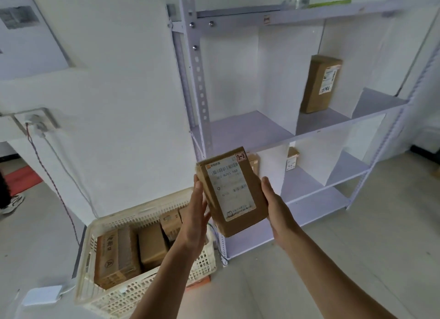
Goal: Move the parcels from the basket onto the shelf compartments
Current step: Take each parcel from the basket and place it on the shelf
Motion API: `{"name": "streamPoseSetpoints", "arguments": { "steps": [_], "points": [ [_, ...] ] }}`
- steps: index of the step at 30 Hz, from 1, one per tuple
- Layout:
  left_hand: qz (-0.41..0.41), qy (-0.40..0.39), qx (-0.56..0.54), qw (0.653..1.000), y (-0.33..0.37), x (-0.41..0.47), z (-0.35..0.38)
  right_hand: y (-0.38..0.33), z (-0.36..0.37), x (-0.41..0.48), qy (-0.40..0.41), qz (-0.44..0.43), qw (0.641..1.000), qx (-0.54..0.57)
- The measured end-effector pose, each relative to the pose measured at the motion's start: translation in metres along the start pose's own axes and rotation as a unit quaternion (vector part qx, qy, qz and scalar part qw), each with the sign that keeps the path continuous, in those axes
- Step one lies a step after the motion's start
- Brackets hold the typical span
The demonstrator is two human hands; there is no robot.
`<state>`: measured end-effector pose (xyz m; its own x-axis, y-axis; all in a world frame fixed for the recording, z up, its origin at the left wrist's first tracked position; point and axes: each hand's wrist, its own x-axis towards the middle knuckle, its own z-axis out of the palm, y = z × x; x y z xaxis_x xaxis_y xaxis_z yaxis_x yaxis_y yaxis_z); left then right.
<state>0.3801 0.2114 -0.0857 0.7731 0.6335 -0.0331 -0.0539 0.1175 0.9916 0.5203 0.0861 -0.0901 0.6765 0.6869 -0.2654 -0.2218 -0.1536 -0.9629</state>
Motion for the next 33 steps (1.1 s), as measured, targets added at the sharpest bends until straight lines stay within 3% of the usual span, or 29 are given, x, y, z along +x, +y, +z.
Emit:
{"name": "streamPoseSetpoints", "arguments": {
  "steps": [7, 18, 24, 33],
  "points": [
    [0.006, -0.056, 0.026, 0.998, -0.013, 0.014, 0.104, 0.011, -0.092, -0.002, 0.056, 0.019, 0.997, 0.042],
    [-0.076, -0.142, 0.066, 0.985, -0.047, 0.065, 0.214, 0.028, -0.212, 0.021, 0.115, 0.037, 0.988, 0.101],
    [-0.149, -0.137, 0.059, 0.978, -0.061, 0.13, 0.252, 0.031, -0.265, 0.079, 0.118, 0.055, 0.987, 0.09],
    [-0.174, -0.136, 0.021, 0.975, -0.113, 0.255, 0.306, 0.023, -0.343, 0.203, 0.093, 0.099, 0.989, 0.05]
  ]
}}
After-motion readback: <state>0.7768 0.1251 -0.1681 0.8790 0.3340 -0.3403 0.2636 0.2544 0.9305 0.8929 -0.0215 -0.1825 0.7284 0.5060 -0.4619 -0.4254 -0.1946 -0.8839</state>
